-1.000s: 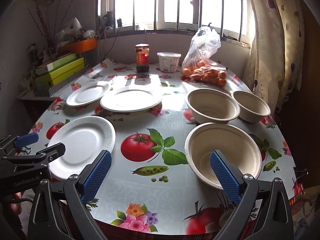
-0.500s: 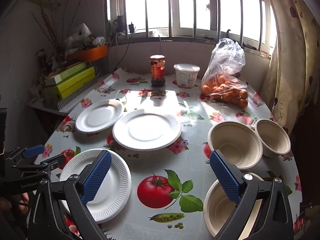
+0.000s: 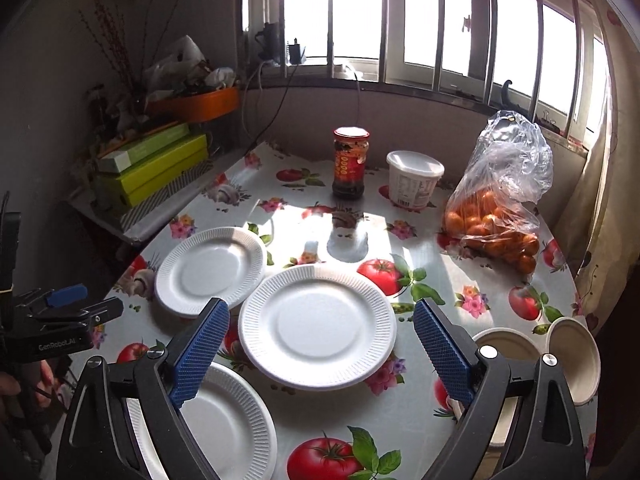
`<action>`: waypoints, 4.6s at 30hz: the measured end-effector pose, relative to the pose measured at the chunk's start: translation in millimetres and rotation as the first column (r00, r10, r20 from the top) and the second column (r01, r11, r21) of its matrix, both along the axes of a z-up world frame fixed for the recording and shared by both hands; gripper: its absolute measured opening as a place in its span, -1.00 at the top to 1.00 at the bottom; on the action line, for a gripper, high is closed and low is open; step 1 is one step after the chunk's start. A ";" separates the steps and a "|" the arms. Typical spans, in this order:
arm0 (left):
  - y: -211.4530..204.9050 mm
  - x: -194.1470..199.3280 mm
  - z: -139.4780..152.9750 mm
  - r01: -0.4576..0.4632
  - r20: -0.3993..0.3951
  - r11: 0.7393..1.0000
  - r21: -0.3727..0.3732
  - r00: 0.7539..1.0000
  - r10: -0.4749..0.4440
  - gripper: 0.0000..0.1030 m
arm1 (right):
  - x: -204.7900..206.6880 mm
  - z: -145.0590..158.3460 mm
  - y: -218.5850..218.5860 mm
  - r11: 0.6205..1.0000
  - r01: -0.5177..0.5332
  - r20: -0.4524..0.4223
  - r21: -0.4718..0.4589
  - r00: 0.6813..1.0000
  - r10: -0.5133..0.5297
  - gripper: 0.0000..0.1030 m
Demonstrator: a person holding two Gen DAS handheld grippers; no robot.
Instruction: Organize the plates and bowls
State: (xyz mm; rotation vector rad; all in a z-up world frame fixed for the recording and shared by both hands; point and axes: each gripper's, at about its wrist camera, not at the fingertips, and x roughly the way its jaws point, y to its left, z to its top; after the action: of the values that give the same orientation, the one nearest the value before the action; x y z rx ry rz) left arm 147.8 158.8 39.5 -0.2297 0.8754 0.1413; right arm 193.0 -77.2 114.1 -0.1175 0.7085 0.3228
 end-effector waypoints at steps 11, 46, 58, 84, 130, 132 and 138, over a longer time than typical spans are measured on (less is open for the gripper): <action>38.7 39.8 -5.9 -0.076 -0.042 0.996 -0.043 0.996 0.075 -0.65 | 87.9 -10.8 33.5 0.988 -0.156 -0.121 0.024 0.980 0.158 -0.57; 66.3 94.8 -68.3 -0.149 -0.190 0.964 -0.222 0.976 0.107 0.14 | 191.9 -123.1 92.7 0.962 -0.229 -0.442 0.145 0.856 0.270 0.42; 66.7 97.4 -70.5 -0.147 -0.186 0.960 -0.237 0.977 0.103 0.41 | 188.0 -123.0 94.7 0.955 -0.249 -0.437 0.159 0.850 0.294 0.73; 62.5 69.8 -43.1 -0.125 -0.140 0.963 -0.237 0.986 0.093 0.53 | 157.8 -96.9 84.9 0.947 -0.234 -0.413 0.219 0.857 0.307 0.76; -8.7 -68.8 -35.0 0.050 -0.095 0.975 -0.215 0.993 -0.072 0.53 | -26.7 -83.0 -6.3 0.958 -0.156 -0.377 0.240 0.894 0.240 0.76; -11.0 -71.6 -37.1 0.054 -0.100 0.975 -0.217 0.992 -0.077 0.53 | -31.0 -85.0 -8.3 0.960 -0.149 -0.381 0.239 0.895 0.234 0.76; -17.8 -77.9 -47.4 0.066 -0.127 0.974 -0.218 0.987 -0.096 0.53 | -44.7 -92.3 -14.4 0.963 -0.146 -0.389 0.227 0.893 0.228 0.76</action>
State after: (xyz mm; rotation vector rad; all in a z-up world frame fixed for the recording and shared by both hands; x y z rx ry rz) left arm 69.9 141.0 -8.0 -0.3871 1.0359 -0.0142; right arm 148.3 -91.6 21.8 0.0713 1.0850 0.6126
